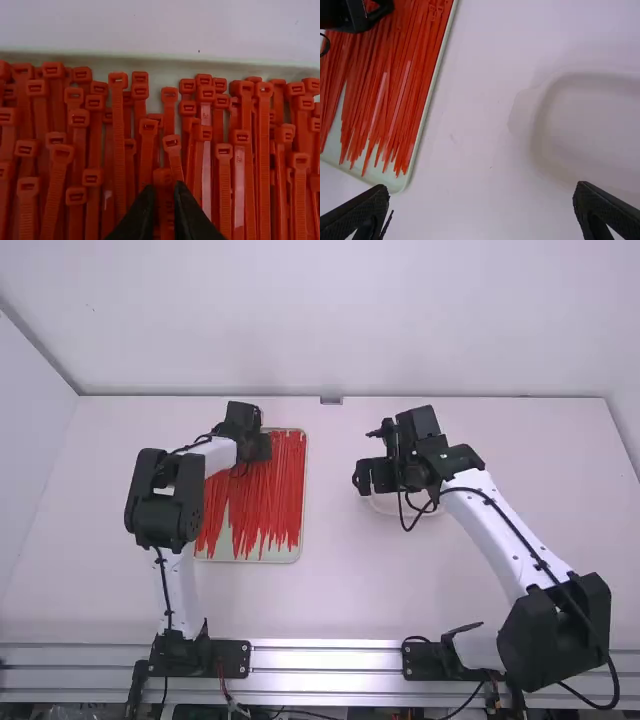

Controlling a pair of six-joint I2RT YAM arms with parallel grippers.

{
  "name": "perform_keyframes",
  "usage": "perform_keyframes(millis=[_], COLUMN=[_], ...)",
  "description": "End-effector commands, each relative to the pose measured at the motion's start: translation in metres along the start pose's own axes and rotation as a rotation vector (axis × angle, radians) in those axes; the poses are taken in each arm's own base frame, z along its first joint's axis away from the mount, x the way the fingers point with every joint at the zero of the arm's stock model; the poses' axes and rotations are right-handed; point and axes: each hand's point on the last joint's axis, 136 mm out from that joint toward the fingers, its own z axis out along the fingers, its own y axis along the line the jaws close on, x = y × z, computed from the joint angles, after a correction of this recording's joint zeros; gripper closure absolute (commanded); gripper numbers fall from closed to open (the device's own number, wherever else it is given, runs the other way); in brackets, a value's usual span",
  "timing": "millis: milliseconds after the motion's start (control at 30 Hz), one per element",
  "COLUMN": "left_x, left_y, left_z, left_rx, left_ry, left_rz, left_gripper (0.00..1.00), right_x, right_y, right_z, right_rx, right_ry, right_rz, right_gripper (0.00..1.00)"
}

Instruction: Fasten the cable tie

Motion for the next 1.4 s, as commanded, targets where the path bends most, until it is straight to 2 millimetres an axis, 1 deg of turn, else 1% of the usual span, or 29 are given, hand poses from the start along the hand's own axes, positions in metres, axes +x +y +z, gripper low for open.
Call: perform_keyframes(millis=[0,100,133,200,433,800,867,900,967,1367], left_x=[0.0118,0.0128,0.0131,0.0124,0.0118,0.0047,0.0051,0.0053,0.0063,0.0115], left_y=[0.0030,-0.0011,-0.0041,-0.0027,-0.0027,-0.0032,-0.0033,-0.0033,-0.0029,-0.0033], left_z=[0.0051,0.0051,0.0050,0.0049,0.0051,0.0033,0.0035,0.0035,0.0035,0.0041], left_rx=[0.004,0.021,0.037,0.040,0.029,0.027,0.027,0.027,0.025,0.028], left_ry=[0.031,0.035,0.037,0.036,0.032,0.021,0.021,0.022,0.026,0.040], left_rz=[-0.009,-0.007,-0.003,-0.009,-0.010,-0.006,-0.005,-0.005,-0.006,-0.002], left_gripper=[0.89,0.92,0.94,0.98,0.98,0.98,0.93,0.93,0.90,0.90], right_x=[-0.0103,-0.0102,-0.0102,-0.0103,-0.0102,-0.0101,-0.0101,-0.0101,-0.0101,-0.0102], right_y=[0.0015,0.0016,0.0016,0.0016,0.0018,0.0016,0.0016,0.0016,0.0016,0.0016], right_z=[-0.0059,-0.0059,-0.0059,-0.0059,-0.0059,-0.0059,-0.0059,-0.0059,-0.0059,-0.0059], right_rx=[0.002,0.002,0.002,0.002,0.001,0.002,0.002,0.002,0.001,0.002], right_ry=[-0.025,-0.025,-0.025,-0.025,-0.025,-0.024,-0.024,-0.024,-0.025,-0.025], right_rz=[-0.003,-0.002,-0.003,-0.003,-0.003,-0.003,-0.002,-0.002,-0.003,-0.003], right_gripper=[0.02,0.02,0.02,0.02,0.02,0.02,0.02,0.02,0.02,0.02])
